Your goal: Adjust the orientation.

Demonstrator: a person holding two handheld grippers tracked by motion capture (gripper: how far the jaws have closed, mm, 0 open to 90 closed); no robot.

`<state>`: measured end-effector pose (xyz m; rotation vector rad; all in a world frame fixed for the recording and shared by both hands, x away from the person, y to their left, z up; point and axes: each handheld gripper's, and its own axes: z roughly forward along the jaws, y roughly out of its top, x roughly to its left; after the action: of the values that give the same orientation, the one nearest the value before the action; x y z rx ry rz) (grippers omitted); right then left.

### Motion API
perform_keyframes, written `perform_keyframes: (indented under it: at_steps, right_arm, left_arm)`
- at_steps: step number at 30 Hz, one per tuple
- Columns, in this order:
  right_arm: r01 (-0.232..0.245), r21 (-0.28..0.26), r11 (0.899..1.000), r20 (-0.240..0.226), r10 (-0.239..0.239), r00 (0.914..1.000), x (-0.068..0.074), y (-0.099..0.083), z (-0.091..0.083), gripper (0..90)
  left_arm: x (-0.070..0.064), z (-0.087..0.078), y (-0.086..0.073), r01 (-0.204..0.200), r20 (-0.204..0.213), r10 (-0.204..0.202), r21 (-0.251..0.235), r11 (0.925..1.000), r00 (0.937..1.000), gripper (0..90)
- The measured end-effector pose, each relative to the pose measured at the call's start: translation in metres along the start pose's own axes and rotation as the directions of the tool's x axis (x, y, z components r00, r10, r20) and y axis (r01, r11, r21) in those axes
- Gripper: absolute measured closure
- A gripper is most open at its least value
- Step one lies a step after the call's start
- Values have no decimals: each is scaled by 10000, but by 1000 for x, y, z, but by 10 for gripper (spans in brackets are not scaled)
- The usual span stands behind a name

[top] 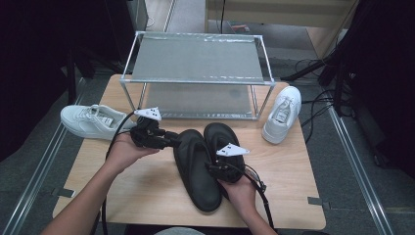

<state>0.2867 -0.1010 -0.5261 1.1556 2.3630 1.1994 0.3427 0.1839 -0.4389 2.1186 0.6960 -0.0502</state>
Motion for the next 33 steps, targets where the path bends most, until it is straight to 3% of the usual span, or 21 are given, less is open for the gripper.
perform_keyframes:
  at_steps: [6, 11, 17, 20, 27, 30, 33]
  right_arm:
    - [-94, 186, 9998, 123, 91, 9999, -1, 1, -2, 629]
    - [-303, 274, 9992, 350, 293, 9990, -4, 2, -5, 709]
    - [-584, 469, 9972, 100, 580, 9983, -13, 3, -9, 748]
    - [-636, 580, 9963, 48, 634, 9980, -15, 5, -9, 752]
    - [-801, 485, 9956, -53, 804, 9967, -20, 10, -14, 758]
    - [-868, 375, 9955, 3, 869, 9962, -23, 14, -18, 758]
    - [-908, 283, 9955, -43, 910, 9958, -26, 18, -21, 759]
  left_arm:
    - [3, -7, 18, -124, 52, 126, -281, 9995, 9999, 656]
    - [12, -10, 39, -188, -146, 186, -107, 9998, 9997, 643]
    - [20, -9, 57, -398, -407, 403, 132, 9991, 9984, 640]
    - [27, -12, 67, -675, -566, 693, 316, 9972, 9960, 726]
    - [51, -24, 100, -764, -763, 781, 256, 9968, 9940, 859]
    - [57, -30, 116, -863, -911, 872, 136, 9962, 9920, 890]
    - [62, -35, 129, -1040, -1291, 1058, 204, 9944, 9860, 896]
